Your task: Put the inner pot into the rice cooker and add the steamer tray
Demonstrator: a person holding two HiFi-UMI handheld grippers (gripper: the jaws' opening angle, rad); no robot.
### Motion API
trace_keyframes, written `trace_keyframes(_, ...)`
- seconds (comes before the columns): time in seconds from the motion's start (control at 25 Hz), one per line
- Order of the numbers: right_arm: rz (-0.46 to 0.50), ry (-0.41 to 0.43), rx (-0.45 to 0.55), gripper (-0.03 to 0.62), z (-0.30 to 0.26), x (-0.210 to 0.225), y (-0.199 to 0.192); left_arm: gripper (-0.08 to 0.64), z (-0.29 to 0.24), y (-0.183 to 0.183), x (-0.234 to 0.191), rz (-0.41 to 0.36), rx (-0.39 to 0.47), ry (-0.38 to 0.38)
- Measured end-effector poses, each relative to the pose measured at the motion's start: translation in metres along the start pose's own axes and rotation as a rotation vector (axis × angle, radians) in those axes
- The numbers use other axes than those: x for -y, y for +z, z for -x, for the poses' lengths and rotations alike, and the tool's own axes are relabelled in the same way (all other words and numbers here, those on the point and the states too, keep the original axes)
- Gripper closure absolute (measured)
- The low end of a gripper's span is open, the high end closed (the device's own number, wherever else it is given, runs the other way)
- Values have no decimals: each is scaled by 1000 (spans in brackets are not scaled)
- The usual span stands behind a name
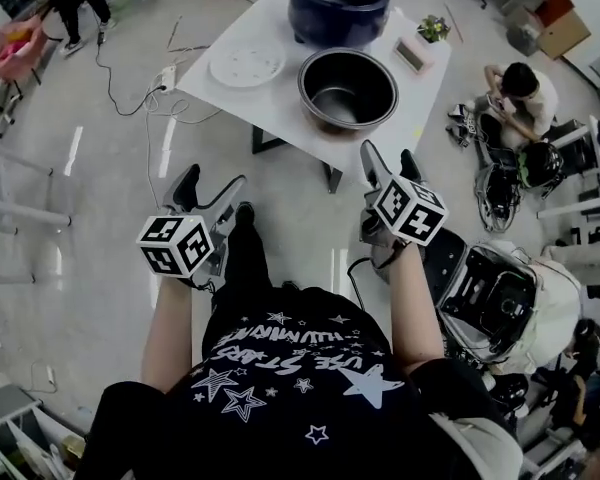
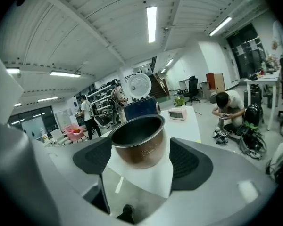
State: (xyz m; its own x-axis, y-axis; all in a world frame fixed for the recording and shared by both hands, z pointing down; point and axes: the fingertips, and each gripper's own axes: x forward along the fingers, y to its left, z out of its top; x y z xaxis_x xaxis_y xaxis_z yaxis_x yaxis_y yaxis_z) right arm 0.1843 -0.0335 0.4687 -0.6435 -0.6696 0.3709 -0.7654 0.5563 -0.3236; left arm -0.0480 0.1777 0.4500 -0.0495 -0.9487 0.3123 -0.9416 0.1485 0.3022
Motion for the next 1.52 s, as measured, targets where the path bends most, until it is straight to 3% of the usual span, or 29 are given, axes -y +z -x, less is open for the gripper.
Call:
trace_keyframes(0.56, -92, -218, -55, 241, -88, 38, 38, 133, -169, 51, -42, -61, -167, -230)
trace_keyframes(0.92, -134, -389, -210, 248, -131, 73, 36, 133, -252, 67, -44, -85, -279, -385)
trace_keyframes(1.2, -133, -466, -360, 352, -146, 83, 18, 133, -295, 68, -47, -114, -371, -490)
trace_keyframes(1.52, -180, -494, -410, 464, -144, 88, 12, 135, -329, 73, -27, -131, -409, -612)
